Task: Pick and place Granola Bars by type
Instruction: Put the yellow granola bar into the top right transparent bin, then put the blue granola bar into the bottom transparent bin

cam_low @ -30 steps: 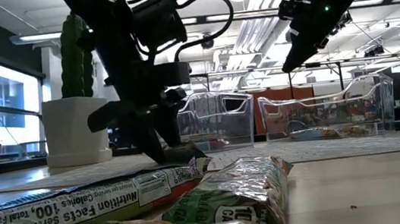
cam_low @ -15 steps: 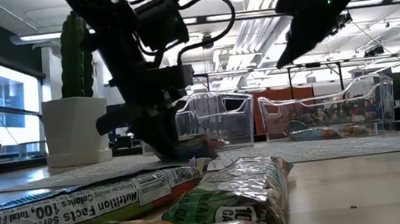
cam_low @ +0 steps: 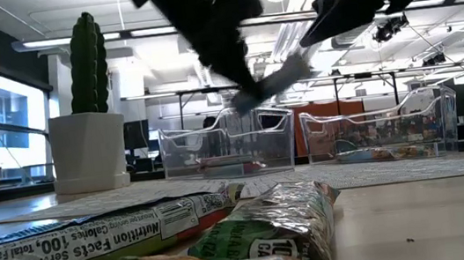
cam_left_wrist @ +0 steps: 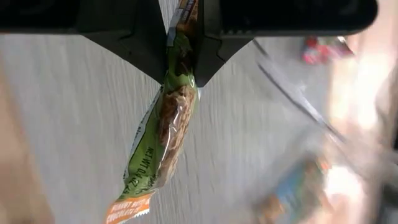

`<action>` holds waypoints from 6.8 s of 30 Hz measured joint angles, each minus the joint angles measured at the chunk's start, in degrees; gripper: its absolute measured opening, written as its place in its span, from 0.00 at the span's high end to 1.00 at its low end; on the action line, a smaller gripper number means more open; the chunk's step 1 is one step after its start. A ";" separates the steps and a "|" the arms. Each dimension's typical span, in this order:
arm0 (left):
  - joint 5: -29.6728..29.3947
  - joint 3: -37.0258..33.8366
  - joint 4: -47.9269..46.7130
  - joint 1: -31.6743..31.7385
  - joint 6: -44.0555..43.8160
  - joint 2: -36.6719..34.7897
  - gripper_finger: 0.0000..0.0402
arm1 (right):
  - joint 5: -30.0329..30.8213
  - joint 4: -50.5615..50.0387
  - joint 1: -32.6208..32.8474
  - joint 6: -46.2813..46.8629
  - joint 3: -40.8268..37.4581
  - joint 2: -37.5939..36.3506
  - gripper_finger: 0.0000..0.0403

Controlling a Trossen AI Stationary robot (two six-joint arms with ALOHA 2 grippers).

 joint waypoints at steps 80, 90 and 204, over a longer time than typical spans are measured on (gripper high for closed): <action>-5.52 6.94 3.91 -0.02 -7.77 -0.17 0.60 | 10.37 -2.45 3.97 3.76 0.00 0.71 0.93; -10.12 6.94 3.76 0.00 -7.57 -0.17 0.59 | 41.72 -14.81 1.14 11.52 0.00 0.69 0.93; -11.65 9.94 -16.13 -0.04 -12.93 -4.02 0.60 | -18.92 -11.23 32.51 82.06 1.18 24.36 0.98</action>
